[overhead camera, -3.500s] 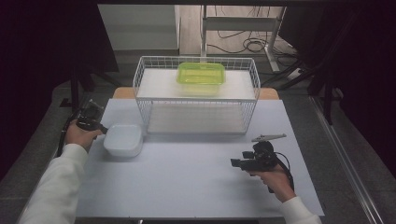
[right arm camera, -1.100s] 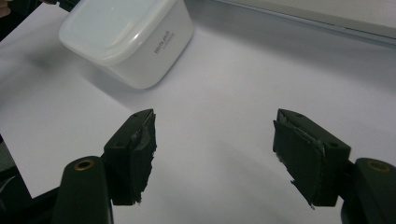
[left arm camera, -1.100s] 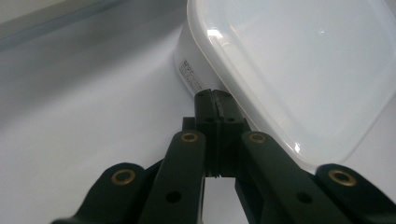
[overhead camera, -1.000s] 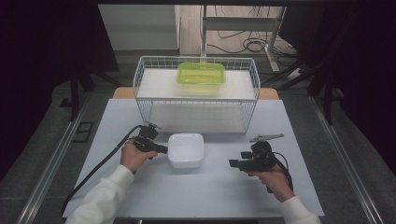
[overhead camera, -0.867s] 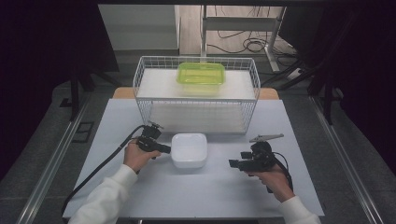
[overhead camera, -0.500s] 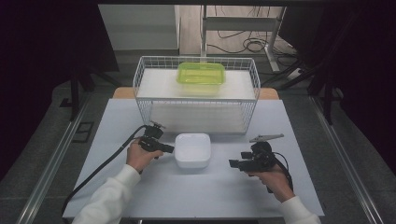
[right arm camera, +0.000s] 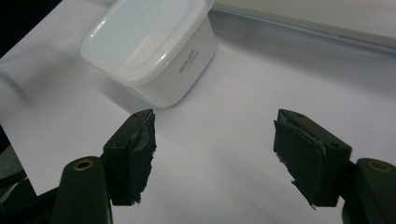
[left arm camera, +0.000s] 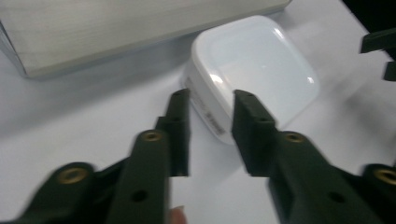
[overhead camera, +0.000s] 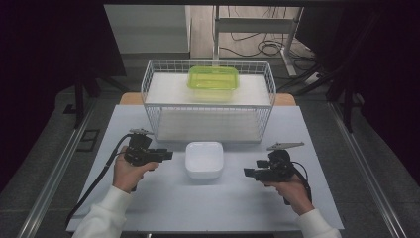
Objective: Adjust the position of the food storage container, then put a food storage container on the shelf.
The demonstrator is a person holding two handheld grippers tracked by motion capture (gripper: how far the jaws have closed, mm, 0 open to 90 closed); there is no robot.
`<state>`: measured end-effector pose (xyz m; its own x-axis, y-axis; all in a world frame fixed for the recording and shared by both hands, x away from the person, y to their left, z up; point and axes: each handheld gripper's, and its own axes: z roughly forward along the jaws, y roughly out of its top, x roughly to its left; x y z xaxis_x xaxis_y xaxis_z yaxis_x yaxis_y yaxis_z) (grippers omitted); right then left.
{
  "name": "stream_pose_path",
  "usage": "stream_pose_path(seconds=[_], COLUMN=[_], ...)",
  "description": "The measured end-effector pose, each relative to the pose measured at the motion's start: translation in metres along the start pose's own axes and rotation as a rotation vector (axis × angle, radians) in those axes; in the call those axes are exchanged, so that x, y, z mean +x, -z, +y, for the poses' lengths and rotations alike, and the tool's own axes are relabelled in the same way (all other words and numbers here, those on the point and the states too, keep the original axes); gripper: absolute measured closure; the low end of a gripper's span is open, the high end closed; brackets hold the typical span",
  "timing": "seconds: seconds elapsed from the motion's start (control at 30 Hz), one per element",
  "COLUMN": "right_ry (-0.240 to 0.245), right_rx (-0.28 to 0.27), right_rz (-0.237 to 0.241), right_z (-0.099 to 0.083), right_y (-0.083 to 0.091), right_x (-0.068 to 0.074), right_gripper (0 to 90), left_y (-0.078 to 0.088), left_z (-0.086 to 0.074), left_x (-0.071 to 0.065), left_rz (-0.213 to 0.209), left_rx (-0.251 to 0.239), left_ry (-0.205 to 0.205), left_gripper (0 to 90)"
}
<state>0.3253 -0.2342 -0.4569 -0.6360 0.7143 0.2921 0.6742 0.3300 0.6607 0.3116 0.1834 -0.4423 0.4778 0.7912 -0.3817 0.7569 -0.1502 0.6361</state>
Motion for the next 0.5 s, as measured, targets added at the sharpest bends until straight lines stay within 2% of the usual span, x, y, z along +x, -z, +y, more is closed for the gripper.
stream_pose_path(seconds=[0.07, 0.2, 0.33, 0.5], right_ry=[0.015, 0.045, 0.054, 0.047], right_rx=[-0.011, -0.037, -0.054, -0.078], right_rz=[0.007, 0.012, 0.003, 0.014], right_z=[0.002, 0.01, 0.021, 0.037], right_y=[0.001, 0.003, 0.003, -0.001], right_x=[0.003, 0.014, 0.024, 0.032], right_gripper=[27.7, 25.5, 24.8, 24.3], left_y=[0.002, 0.006, 0.002, -0.003], left_z=[-0.001, -0.001, -0.003, -0.005], left_x=[-0.002, -0.002, -0.001, 0.002], left_rz=[0.005, -0.008, -0.021, -0.033], left_rx=[0.005, -0.017, -0.007, 0.016], left_ry=[-0.001, 0.006, 0.005, 0.014], left_gripper=[52.6, 43.2, 39.7, 36.8])
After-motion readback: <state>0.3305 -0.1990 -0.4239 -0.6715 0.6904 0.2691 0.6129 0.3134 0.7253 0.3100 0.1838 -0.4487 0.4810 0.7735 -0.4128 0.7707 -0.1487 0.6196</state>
